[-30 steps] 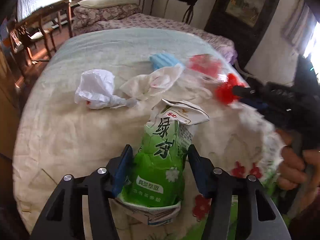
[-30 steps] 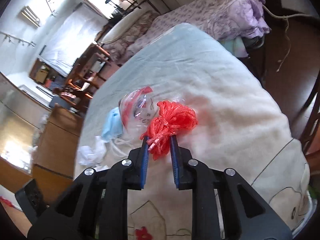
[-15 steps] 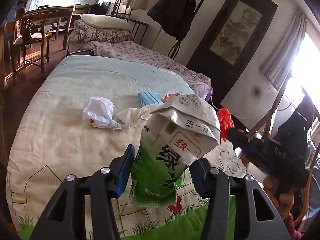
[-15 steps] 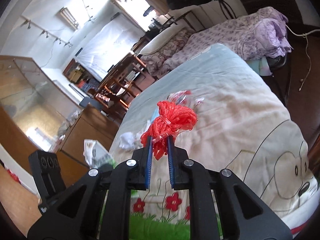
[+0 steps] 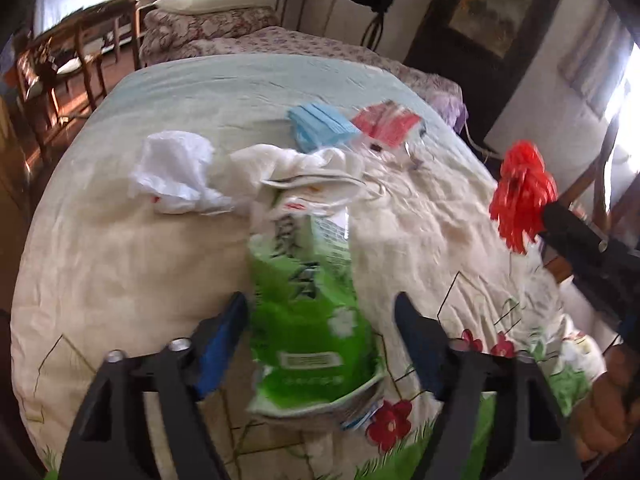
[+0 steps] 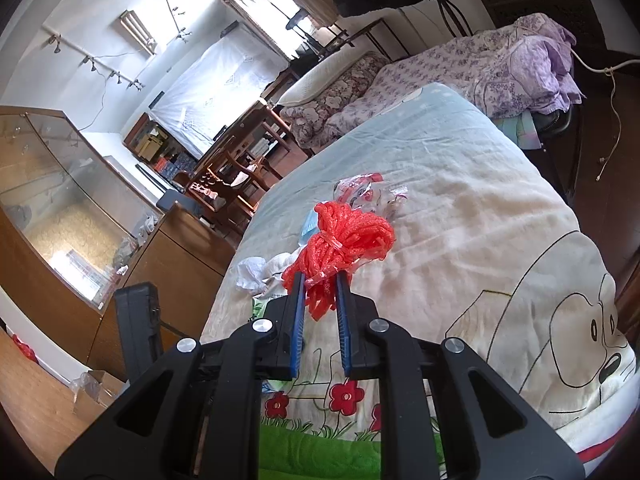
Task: Collect trash
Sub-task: 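Lift the green bag and red yarn off the quilt with both grippers, then carry bag and yarn to the wastebasket and open both grippers over it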
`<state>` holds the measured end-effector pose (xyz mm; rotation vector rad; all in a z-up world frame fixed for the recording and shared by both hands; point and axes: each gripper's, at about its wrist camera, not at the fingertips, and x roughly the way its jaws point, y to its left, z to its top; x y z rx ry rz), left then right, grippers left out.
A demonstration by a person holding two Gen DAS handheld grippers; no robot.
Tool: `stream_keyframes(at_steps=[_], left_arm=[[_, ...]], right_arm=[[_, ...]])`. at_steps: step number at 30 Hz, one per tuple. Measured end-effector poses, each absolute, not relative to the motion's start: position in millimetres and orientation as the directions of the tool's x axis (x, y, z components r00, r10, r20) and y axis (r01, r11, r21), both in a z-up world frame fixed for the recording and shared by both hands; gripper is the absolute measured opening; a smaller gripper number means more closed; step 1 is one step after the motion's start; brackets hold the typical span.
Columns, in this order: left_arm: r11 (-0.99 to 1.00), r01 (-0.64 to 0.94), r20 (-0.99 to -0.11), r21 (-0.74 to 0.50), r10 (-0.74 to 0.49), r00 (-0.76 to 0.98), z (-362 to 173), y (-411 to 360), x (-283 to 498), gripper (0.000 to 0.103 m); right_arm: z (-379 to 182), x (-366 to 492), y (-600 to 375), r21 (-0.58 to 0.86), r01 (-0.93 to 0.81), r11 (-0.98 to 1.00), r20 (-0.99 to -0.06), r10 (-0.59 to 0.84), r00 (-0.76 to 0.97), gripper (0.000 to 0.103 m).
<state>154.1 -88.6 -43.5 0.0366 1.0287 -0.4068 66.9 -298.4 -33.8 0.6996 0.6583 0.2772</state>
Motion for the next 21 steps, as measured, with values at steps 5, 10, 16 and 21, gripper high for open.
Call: stream_keyframes(at_steps=[5,10,16,21], left_arm=[[0.924,0.379,-0.827,-0.056,-0.255,0.5,-44,-103,142,0.057],[0.909,0.387,-0.729,-0.155,-0.37,0.576,-19,-83,120,0.053],[0.883,0.347,-0.624,-0.315,-0.469,0.625,18,-31,76,0.053],[0.918,0.266,-0.607,-0.293,-0.394,0.69,46,31,27,0.053]], right_arm=[[-34,68,-297,0.675,-0.022,0.737,-0.462,0.446,0.767,0.017],[-29,62,-298,0.671,-0.042,0.74,-0.434,0.438,0.787,0.016],[-29,51,-293,0.656,-0.061,0.752,-0.431,0.44,0.787,0.016],[-28,41,-282,0.617,-0.093,0.781,-0.443,0.442,0.78,0.016]])
